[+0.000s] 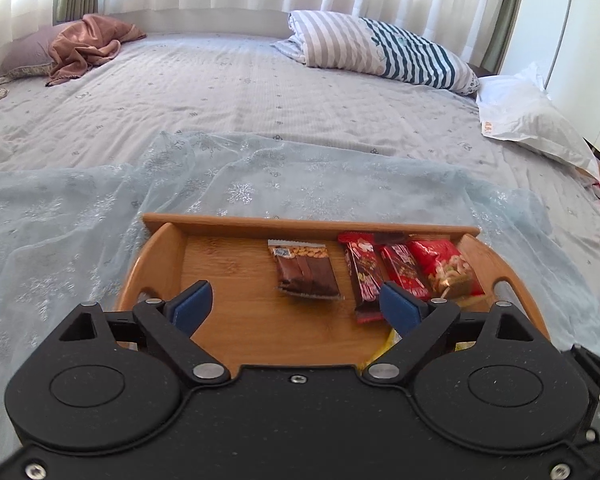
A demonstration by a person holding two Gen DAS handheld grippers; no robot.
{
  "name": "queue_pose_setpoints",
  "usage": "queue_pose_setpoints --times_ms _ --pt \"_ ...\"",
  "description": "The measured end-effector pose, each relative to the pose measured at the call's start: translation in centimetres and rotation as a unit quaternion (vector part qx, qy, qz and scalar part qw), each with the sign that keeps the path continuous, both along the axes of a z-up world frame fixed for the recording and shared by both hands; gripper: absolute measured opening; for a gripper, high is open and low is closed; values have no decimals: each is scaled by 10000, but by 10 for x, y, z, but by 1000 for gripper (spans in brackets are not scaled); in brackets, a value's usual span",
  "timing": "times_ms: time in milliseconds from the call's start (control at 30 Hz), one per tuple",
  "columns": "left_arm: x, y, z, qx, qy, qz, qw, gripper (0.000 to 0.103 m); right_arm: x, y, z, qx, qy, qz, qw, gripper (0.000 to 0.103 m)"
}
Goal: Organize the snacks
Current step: 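Lower both snacks onto the tray and open both tools, then withdraw both tools back toward the snack pile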
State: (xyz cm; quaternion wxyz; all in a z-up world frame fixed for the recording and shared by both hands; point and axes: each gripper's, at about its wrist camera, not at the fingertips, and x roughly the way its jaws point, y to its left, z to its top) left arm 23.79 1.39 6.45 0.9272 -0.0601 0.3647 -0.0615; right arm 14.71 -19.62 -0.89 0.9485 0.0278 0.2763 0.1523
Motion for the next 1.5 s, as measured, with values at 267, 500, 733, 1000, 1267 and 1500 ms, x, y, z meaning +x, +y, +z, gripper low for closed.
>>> queue_pose_setpoints --times_ms 267,500,733,1000,1267,1500 --pt "-64 11 14 -23 -297 -5 9996 93 -28 -10 8 -9 -162 -29 9999 97" --pt "-116 15 13 52 -478 46 9988 96 -53 -17 9 -79 -316 -33 9995 98" --pt "-153 24 0 47 -391 141 9991 96 -81 -22 4 -112 -606 99 9980 102" --pt "-187 30 -21 137 -403 197 9989 96 -111 -21 -6 -532 -884 -57 9946 103" --pt "-210 29 -43 457 -268 358 9980 96 -140 -13 -15 -1031 -923 -116 9903 103" --pt "-234 33 -41 522 -451 415 9968 91 -160 -18 -16 -1190 -958 -531 9868 103"
